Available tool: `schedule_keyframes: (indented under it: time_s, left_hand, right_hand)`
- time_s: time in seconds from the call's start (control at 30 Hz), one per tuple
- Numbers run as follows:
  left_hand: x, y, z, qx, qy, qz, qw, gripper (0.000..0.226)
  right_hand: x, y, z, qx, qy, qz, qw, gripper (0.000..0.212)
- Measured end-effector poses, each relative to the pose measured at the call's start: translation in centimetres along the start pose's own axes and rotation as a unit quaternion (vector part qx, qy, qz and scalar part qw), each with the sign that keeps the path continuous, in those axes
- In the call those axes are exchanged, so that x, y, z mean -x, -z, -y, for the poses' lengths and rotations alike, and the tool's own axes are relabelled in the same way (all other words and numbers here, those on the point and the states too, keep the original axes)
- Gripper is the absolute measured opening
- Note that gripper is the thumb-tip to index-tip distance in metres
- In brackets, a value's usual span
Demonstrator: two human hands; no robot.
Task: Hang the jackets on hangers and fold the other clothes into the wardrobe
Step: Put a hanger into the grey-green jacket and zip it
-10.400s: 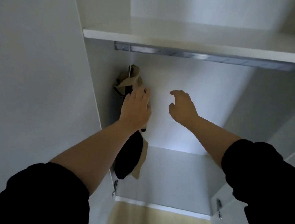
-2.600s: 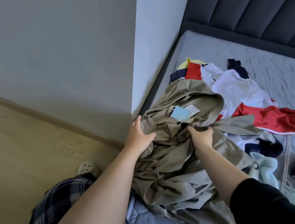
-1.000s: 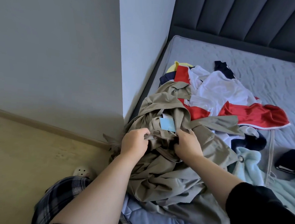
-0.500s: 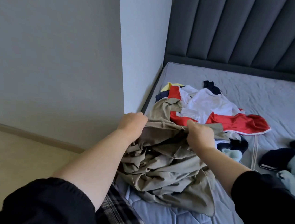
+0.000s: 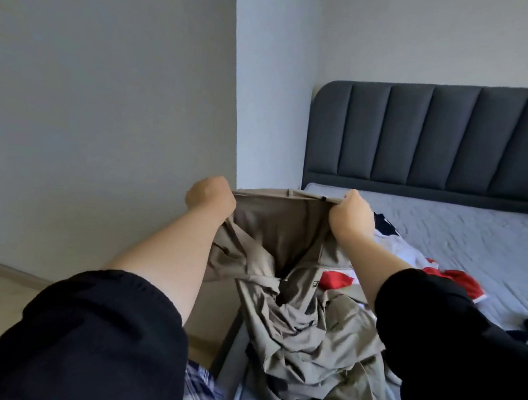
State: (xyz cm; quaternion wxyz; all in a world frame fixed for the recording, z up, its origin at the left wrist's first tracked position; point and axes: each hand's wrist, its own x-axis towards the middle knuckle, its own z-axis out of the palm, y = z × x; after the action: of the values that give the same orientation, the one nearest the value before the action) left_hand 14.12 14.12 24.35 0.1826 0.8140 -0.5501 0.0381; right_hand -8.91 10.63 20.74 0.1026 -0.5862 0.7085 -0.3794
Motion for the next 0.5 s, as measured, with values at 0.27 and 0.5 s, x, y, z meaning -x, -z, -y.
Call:
schedule_keyframes:
  time_s: [0.27,0.5]
  left_hand:
    - [-2.6,10.2,-2.6,0.46,0.095,-0.201,0.86,0.049]
    - [-1.1,12.4,-2.2,0.389,0.07,0.101,0.913,0.044]
  right_hand:
    - [-1.6,6.7,8.8,-0.202,0.08,-0.107,0.97,0.039]
    - [-3.8,10.4,10.6,-0.141,-0.013,0.109,0.984,0.015]
